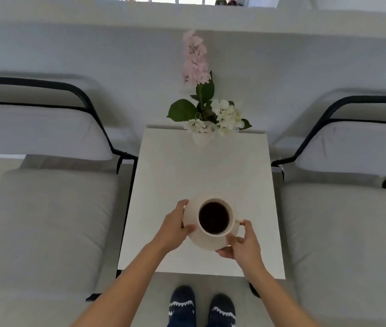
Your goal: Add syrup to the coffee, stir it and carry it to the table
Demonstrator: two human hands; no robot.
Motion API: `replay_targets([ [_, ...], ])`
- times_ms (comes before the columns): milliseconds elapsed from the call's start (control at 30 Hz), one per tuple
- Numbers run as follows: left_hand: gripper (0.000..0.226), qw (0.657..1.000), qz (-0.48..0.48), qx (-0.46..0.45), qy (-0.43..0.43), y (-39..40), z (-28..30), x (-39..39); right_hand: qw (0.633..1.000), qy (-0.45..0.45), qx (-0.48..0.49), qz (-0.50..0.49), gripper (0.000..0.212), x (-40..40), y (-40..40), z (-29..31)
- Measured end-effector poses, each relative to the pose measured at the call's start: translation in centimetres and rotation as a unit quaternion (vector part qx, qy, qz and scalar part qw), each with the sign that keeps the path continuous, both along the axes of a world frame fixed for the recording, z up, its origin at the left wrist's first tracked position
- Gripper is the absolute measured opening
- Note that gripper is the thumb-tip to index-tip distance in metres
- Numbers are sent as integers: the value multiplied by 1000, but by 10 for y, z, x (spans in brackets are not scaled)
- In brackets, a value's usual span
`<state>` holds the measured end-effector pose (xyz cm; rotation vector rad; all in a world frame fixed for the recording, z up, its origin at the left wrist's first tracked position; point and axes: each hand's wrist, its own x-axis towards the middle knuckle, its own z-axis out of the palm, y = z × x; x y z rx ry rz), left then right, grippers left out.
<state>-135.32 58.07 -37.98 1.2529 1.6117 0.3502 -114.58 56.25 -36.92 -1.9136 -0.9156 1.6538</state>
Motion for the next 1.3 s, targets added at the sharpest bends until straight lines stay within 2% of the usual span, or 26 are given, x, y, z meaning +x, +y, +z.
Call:
replay_targets([
  [333,67,999,1,-10,44,27,-103,-5,998,-54,-25,-17,31,-13,24,-107],
  [433,67,998,6,-16,56,32,-121,-6,998,-56,-28,-19,29,-14,28,-123],
  [633,69,996,24,-24,77,34,-119,-4,997,-80,5,5,24,-12,36,-124],
  [700,69,996,26,-37,82,23,-157,-5,995,-96,-3,20,22,-18,27,-156],
  [1067,68,994,37,-14,101,21,-160,-6,995,-99,17,20,20,-20,33,-161],
  [1233,71,992,18,-14,120,23,-159,-8,989,-126,17,70,19,-17,34,-162],
  [1300,74,989,30,-17,146,24,-155,-11,981,-164,0,98,23,-12,43,-149],
])
